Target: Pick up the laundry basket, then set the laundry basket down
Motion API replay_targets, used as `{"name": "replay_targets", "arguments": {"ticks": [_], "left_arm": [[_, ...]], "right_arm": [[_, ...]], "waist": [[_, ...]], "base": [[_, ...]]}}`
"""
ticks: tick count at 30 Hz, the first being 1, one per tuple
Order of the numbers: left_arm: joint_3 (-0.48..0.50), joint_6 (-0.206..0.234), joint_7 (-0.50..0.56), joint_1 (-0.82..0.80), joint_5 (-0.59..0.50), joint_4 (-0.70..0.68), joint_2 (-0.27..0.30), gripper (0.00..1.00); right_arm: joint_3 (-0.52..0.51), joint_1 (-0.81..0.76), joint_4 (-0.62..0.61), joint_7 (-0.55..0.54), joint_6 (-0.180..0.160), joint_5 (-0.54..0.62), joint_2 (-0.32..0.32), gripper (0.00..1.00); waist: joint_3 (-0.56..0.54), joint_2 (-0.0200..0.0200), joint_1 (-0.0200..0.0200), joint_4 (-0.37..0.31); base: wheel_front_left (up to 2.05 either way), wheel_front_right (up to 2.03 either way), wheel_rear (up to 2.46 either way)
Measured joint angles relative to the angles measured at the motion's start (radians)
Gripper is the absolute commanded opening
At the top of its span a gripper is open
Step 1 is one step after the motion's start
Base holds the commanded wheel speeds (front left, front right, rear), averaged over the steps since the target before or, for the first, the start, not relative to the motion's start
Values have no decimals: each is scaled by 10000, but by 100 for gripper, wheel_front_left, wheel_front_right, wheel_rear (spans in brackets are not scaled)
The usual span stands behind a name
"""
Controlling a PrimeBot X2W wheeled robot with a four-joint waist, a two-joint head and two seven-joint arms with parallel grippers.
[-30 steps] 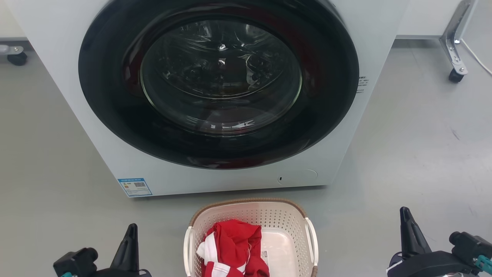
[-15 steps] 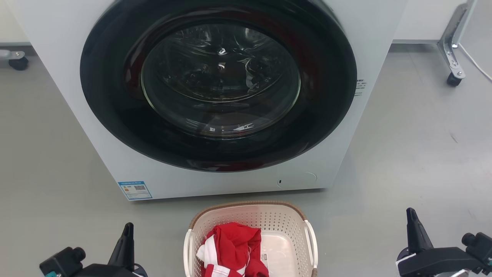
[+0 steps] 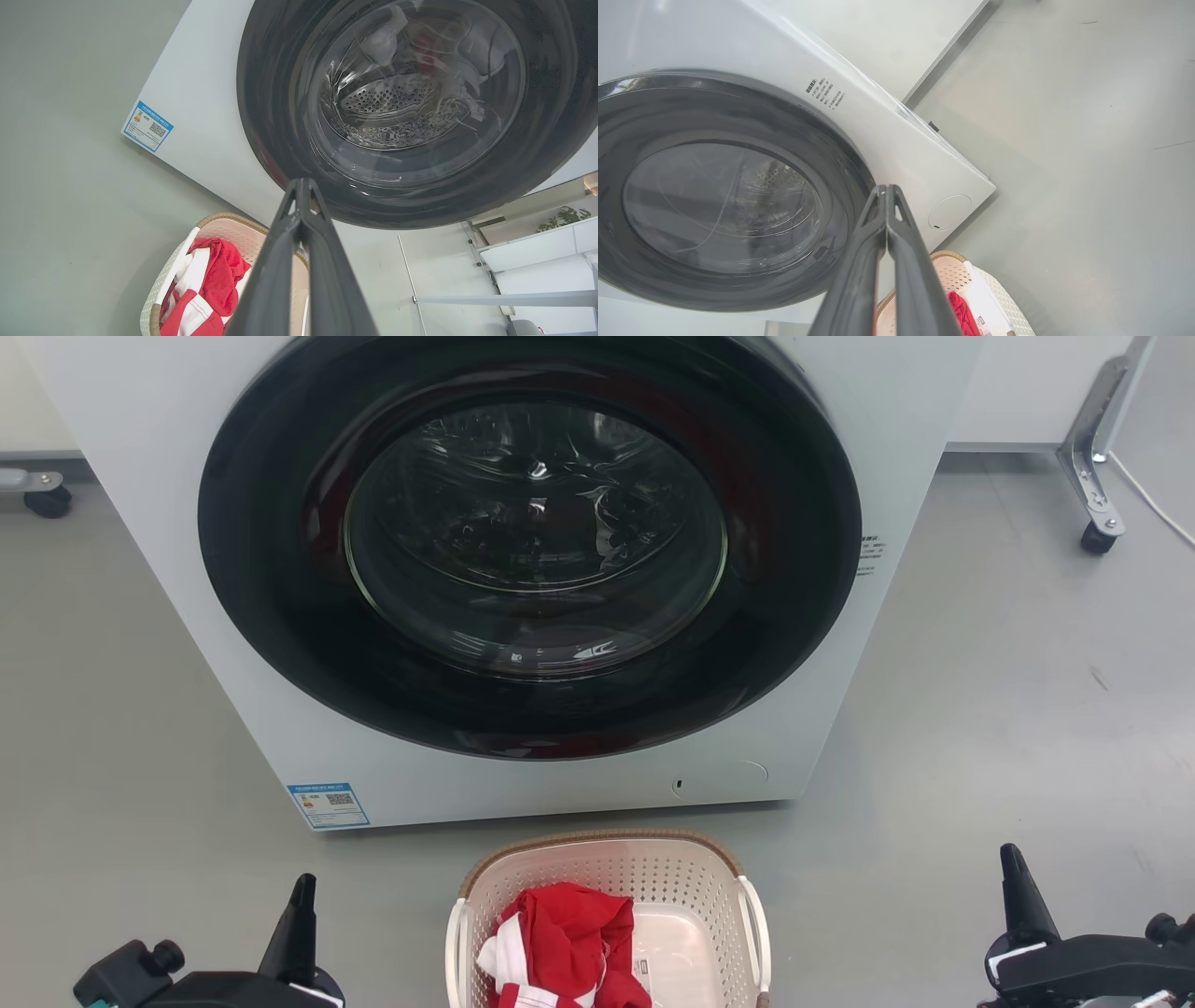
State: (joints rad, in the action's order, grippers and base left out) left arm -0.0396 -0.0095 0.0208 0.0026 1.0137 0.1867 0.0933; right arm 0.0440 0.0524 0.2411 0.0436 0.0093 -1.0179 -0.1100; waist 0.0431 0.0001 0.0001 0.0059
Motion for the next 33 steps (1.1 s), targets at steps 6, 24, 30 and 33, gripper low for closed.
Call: {"name": "replay_targets", "arguments": {"ticks": [6, 24, 30, 33], "left_arm": [[155, -105, 128, -151, 788, 140, -54, 0], [673, -539, 481, -422, 3068, 569, -270, 0], [874, -713, 629, -479, 3818, 692, -328, 0], [961, -805, 658, -612, 4259, 750, -347, 0]], "right_arm": [[-238, 14, 90, -240, 182, -782, 102, 0], [-934, 196, 295, -813, 575, -3056, 336, 0], [-1168, 203, 364, -1057, 715, -3843, 433, 0], [-1296, 210, 416, -1143, 803, -4238, 474, 0]], "waist": [[-57, 0, 0, -8], [-220, 0, 0, -32], [-277, 0, -2, -40], [-305, -1, -2, -44]], "base": [[0, 0, 0], [0, 0, 0], [0, 0, 0], [0, 0, 0]]}}
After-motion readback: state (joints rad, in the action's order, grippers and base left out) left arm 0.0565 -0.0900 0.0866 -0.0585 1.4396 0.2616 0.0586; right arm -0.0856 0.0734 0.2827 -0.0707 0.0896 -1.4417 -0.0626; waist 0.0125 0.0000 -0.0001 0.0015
